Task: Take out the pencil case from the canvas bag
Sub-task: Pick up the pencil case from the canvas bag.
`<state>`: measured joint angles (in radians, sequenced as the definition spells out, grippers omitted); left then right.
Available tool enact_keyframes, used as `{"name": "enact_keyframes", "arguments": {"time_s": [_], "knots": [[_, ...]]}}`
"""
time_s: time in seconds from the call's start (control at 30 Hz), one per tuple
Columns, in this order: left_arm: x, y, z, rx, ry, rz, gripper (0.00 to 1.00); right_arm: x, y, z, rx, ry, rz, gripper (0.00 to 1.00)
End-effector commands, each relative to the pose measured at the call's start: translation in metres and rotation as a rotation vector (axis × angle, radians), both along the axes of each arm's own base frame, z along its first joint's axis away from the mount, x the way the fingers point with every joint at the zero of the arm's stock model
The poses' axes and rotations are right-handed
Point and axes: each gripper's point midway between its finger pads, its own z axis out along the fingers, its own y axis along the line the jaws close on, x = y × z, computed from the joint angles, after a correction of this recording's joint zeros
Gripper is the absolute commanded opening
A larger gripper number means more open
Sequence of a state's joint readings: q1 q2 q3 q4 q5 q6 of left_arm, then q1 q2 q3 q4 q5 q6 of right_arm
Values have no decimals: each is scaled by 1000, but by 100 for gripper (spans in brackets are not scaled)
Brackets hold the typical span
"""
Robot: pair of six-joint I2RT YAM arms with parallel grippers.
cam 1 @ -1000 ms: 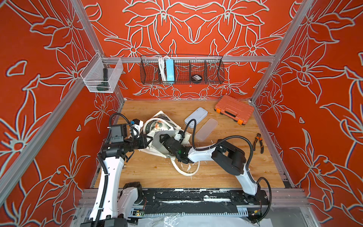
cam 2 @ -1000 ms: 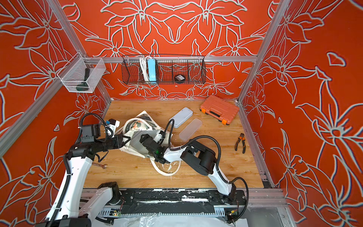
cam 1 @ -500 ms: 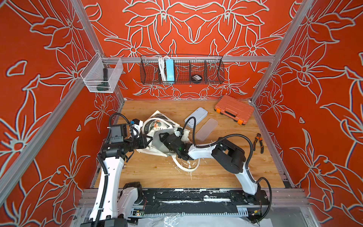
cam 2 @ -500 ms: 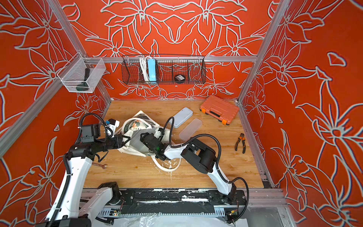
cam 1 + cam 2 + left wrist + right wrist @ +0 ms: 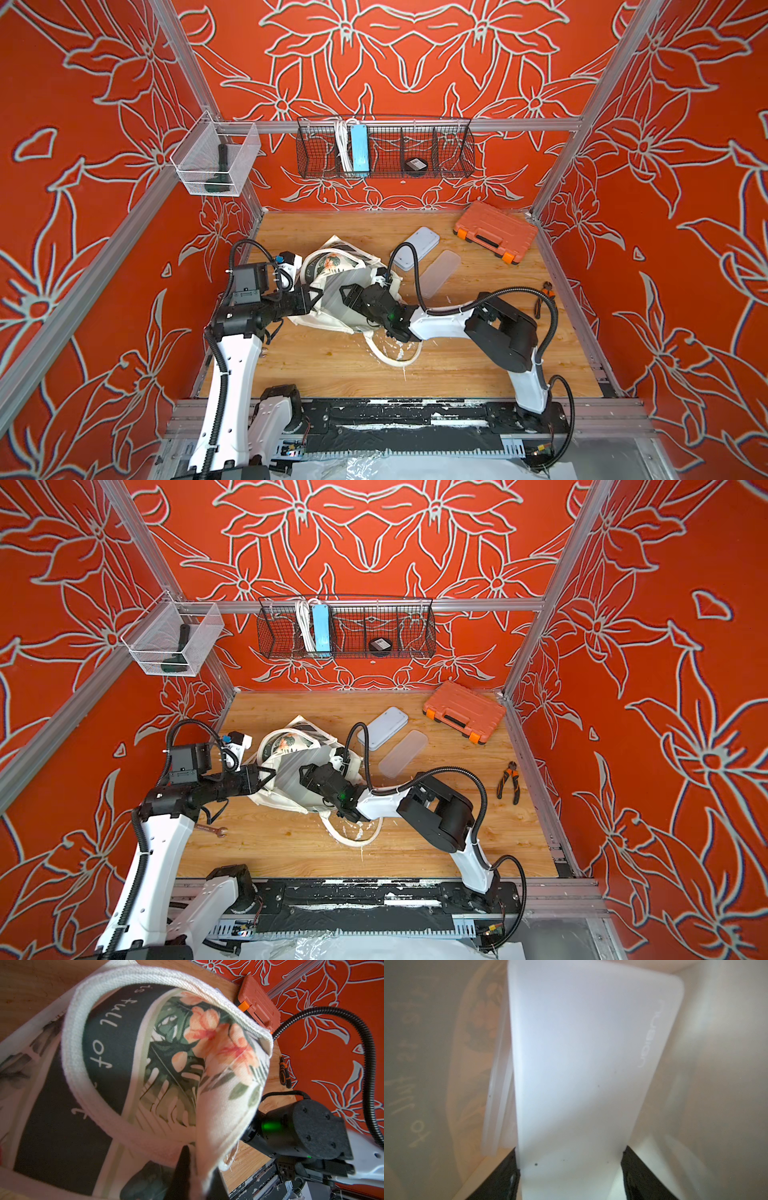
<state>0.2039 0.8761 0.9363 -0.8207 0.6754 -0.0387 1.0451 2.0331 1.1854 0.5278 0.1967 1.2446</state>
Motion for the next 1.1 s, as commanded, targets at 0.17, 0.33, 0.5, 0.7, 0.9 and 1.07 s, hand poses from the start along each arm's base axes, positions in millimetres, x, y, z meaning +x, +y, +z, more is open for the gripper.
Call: {"name": "enact_keyframes", "arguments": {"time_s": [0.17, 0.33, 0.5, 0.7, 0.9, 1.07], "knots": [[0, -4, 9, -17, -40, -20, 0, -20, -7, 17, -82, -80, 78, 69], [1, -2, 8, -13, -33, -11, 0, -27, -16, 27, -122, -114, 87, 69], [2, 0, 6, -12, -29, -5, 0, -34, -27, 33, -153, -139, 85, 69], [3, 1, 4, -13, -22, 1, 0, -39, -37, 37, -192, -158, 87, 69], [4, 4, 3, -8, -17, 13, 0, -43, -51, 36, -198, -158, 69, 69], [4, 5, 3, -7, -20, 19, 0, -45, -64, 40, -216, -169, 51, 69]]}}
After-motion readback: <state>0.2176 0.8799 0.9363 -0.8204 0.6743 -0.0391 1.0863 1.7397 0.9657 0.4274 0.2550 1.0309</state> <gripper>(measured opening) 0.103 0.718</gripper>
